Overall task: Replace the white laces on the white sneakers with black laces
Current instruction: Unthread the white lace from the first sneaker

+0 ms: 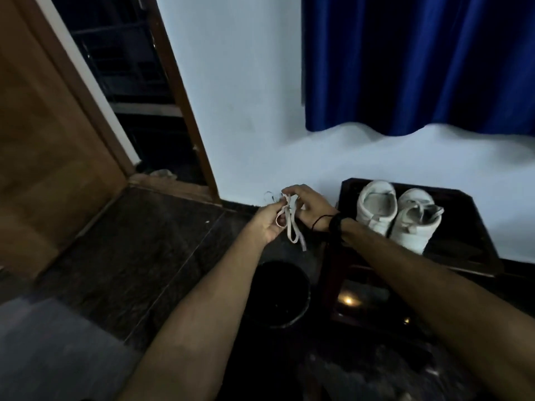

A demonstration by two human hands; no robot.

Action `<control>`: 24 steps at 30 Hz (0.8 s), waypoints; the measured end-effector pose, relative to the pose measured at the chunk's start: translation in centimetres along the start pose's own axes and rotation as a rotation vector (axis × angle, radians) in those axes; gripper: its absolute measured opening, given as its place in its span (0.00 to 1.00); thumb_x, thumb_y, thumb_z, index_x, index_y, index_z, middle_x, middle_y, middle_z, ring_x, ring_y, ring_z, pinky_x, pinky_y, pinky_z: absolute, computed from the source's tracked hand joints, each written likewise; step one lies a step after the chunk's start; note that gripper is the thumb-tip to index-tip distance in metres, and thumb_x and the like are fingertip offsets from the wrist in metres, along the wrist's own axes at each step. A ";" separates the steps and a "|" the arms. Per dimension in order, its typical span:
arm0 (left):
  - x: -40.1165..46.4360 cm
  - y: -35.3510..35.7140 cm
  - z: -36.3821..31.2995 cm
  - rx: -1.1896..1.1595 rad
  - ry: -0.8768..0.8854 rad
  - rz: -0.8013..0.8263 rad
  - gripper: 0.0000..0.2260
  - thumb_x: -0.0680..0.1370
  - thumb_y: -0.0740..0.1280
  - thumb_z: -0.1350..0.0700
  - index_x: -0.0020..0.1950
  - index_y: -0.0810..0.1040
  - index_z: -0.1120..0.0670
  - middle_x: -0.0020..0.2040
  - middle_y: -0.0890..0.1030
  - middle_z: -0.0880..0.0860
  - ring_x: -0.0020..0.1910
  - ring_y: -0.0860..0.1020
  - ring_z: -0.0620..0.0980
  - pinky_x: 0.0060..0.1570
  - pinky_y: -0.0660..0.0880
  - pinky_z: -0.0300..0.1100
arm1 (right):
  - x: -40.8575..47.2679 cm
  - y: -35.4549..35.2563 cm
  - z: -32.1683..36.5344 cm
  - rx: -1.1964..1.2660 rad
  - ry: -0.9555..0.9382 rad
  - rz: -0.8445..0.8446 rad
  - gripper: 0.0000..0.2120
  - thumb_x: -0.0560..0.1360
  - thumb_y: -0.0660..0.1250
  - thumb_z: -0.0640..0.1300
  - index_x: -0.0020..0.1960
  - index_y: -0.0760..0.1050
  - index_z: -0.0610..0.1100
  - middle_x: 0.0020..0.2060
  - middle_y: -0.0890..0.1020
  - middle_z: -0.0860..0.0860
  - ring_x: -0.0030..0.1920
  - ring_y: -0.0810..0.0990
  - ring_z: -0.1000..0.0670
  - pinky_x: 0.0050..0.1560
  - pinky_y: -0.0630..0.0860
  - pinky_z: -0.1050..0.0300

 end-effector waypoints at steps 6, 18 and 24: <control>3.5 -7.6 3.5 0.165 0.033 -0.282 0.08 0.79 0.67 0.61 0.40 0.77 0.58 0.35 0.78 0.57 0.30 0.76 0.51 0.32 0.74 0.41 | -1.3 7.0 -4.1 -0.109 0.099 0.123 0.24 0.69 0.64 0.44 0.64 0.73 0.50 0.58 0.75 0.51 0.59 0.74 0.47 0.64 0.66 0.46; 11.2 -17.9 18.0 0.535 -0.193 -0.511 0.16 0.74 0.72 0.52 0.49 0.81 0.65 0.43 0.83 0.65 0.43 0.83 0.61 0.45 0.79 0.51 | -4.7 23.1 -18.1 -0.034 0.512 0.463 0.20 0.73 0.60 0.33 0.65 0.71 0.42 0.59 0.78 0.45 0.61 0.75 0.45 0.59 0.69 0.60; 12.9 -20.9 22.2 0.743 -0.355 -0.543 0.36 0.69 0.73 0.43 0.72 0.69 0.57 0.70 0.71 0.59 0.63 0.74 0.61 0.57 0.78 0.55 | -4.3 26.0 -21.1 -0.097 0.562 0.519 0.18 0.76 0.61 0.38 0.66 0.71 0.42 0.61 0.76 0.44 0.61 0.74 0.42 0.61 0.72 0.53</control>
Point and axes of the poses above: each hand's wrist, its own x-axis towards the middle knuckle, its own y-axis out of the palm, z = x × y, the point moved 7 cm from there along x, towards the middle knuckle
